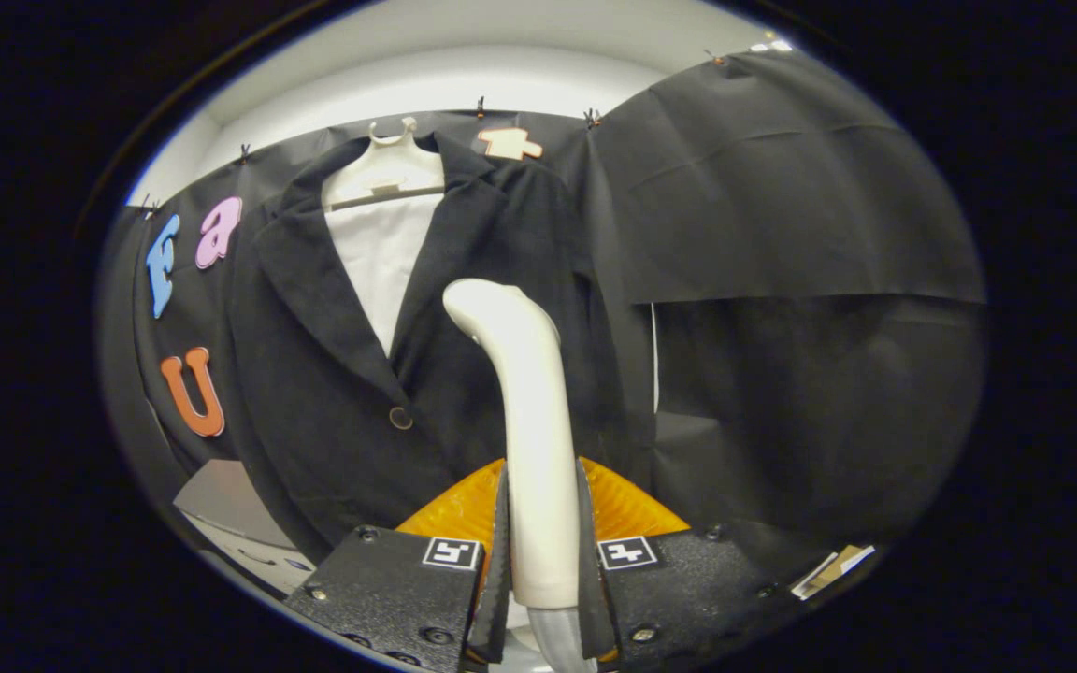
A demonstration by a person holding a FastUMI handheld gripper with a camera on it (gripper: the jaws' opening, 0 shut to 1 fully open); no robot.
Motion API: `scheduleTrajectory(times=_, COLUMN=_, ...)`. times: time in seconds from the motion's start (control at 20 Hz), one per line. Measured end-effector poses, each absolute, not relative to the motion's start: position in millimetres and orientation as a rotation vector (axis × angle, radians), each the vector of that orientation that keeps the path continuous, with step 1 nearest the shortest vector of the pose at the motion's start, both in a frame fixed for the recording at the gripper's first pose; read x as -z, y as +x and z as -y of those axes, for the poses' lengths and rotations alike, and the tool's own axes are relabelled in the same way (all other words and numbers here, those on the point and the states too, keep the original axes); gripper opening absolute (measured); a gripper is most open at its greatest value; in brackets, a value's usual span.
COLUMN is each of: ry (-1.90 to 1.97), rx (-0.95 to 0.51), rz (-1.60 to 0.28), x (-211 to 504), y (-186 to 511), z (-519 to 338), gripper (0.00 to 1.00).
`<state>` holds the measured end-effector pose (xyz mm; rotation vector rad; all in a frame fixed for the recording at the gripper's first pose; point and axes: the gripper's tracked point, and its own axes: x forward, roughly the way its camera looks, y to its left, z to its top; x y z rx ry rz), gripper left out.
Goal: Iron the clothes twice with a garment steamer, once on the left side and once on the right side.
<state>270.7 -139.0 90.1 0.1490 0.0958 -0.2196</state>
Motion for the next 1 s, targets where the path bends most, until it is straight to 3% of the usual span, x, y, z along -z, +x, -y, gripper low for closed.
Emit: scheduleTrajectory(times=1.0, ry=0.122, rx=0.301, rz=-0.239, x=13, y=250, z=141, gripper=0.33)
